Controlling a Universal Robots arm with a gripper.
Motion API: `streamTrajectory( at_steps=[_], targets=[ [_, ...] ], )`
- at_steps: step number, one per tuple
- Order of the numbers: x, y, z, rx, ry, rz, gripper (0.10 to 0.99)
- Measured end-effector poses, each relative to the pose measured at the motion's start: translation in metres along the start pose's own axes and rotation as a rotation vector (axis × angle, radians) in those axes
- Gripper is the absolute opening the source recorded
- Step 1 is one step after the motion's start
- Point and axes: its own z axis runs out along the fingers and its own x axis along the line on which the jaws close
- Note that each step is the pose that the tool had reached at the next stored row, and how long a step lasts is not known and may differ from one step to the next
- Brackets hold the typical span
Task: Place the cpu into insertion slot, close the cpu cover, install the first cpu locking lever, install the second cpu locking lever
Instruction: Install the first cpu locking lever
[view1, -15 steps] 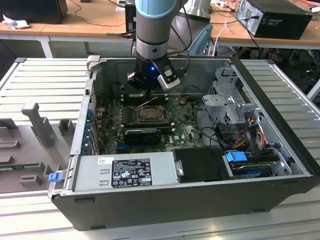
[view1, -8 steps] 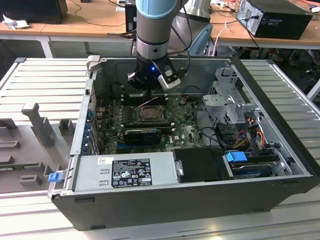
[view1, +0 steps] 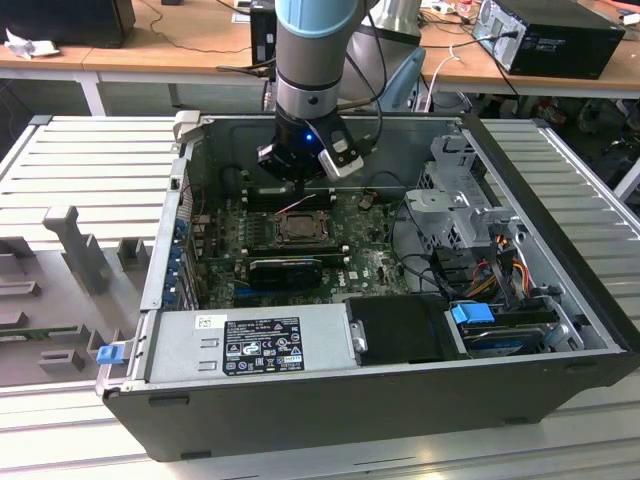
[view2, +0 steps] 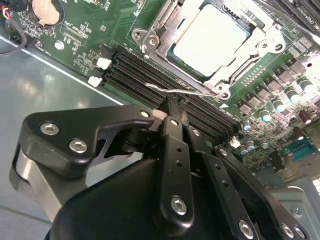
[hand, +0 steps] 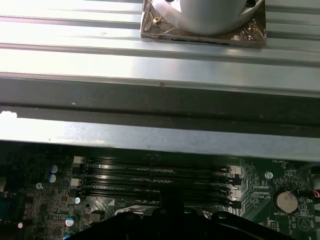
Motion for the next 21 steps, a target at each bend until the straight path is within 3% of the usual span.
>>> streamTrajectory(
  at_steps=[21],
  targets=[
    [-0.0112,-0.0047,0.0077,0.0,-0.0003,0.0,0.106]
  ],
)
